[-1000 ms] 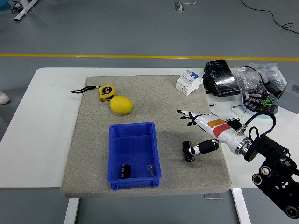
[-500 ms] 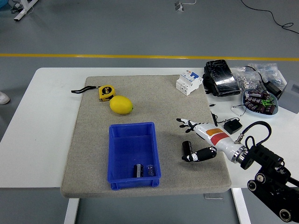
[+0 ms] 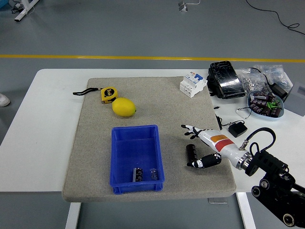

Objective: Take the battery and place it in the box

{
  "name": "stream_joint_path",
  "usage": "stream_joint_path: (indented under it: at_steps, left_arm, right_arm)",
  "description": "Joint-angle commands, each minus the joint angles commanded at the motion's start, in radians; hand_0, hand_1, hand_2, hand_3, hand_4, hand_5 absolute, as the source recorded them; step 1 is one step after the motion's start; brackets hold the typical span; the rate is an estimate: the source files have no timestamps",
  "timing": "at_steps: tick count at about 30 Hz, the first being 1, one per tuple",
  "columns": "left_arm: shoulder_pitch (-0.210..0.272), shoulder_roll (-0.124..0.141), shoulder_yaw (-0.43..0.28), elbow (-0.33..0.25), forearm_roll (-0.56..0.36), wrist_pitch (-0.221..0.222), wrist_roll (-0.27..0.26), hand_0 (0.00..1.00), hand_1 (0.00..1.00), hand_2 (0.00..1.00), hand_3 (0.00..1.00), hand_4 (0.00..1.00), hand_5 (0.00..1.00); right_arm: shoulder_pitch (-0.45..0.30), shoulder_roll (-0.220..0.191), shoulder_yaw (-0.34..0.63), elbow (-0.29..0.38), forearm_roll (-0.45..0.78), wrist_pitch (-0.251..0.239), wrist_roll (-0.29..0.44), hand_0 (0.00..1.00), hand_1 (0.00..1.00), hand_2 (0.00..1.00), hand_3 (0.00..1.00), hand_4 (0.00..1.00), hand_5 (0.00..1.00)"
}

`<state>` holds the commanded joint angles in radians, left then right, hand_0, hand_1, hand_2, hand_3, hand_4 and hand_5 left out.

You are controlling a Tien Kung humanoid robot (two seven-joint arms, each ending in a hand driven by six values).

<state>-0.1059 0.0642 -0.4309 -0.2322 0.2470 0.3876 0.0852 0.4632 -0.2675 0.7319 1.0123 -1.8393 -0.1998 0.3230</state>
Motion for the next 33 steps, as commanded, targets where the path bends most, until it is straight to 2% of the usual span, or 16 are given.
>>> stream_joint_path:
  at_steps: [9,10,15,16,21,22,33]
  left_arm:
    - [-0.002,0.0,-0.002,0.0,0.005,0.0,0.002,0.61,0.632,0.682,0.589,0.651,0.6]
    - [-0.002,0.0,-0.002,0.0,0.005,0.0,0.002,0.61,0.633,0.681,0.59,0.649,0.6]
    - [-0.002,-0.001,-0.004,0.0,0.008,0.0,0.003,0.61,0.633,0.681,0.59,0.649,0.6]
    - [-0.002,-0.001,-0.005,0.0,0.009,0.0,0.003,0.609,0.632,0.681,0.591,0.649,0.601]
    - [-0.002,-0.001,-0.008,0.0,0.015,0.0,0.006,0.609,0.632,0.681,0.591,0.649,0.601]
    - [-0.002,-0.001,-0.009,0.0,0.017,0.0,0.006,0.608,0.631,0.681,0.591,0.648,0.601]
    - [-0.004,-0.002,-0.014,-0.002,0.032,-0.002,0.011,0.607,0.63,0.681,0.591,0.648,0.601]
  right_arm:
    - [-0.002,-0.004,-0.01,-0.014,0.006,-0.008,0.011,0.667,0.687,0.783,0.976,0.998,0.19]
    - [-0.002,-0.004,-0.011,-0.015,0.007,-0.009,0.011,0.623,0.652,0.752,0.953,0.998,0.164]
    - [0.001,-0.003,-0.023,-0.024,0.019,-0.029,0.024,0.623,0.652,0.752,0.953,0.998,0.164]
    - [0.001,-0.003,-0.026,-0.025,0.02,-0.039,0.027,0.559,0.602,0.688,0.895,0.952,0.119]
    - [0.003,-0.002,-0.036,-0.027,0.021,-0.066,0.039,0.559,0.602,0.688,0.895,0.952,0.119]
    - [0.003,-0.001,-0.038,-0.028,0.021,-0.069,0.04,0.525,0.565,0.632,0.877,0.88,0.069]
    - [0.008,0.005,-0.053,-0.036,0.033,-0.091,0.046,0.503,0.544,0.608,0.866,0.838,0.029]
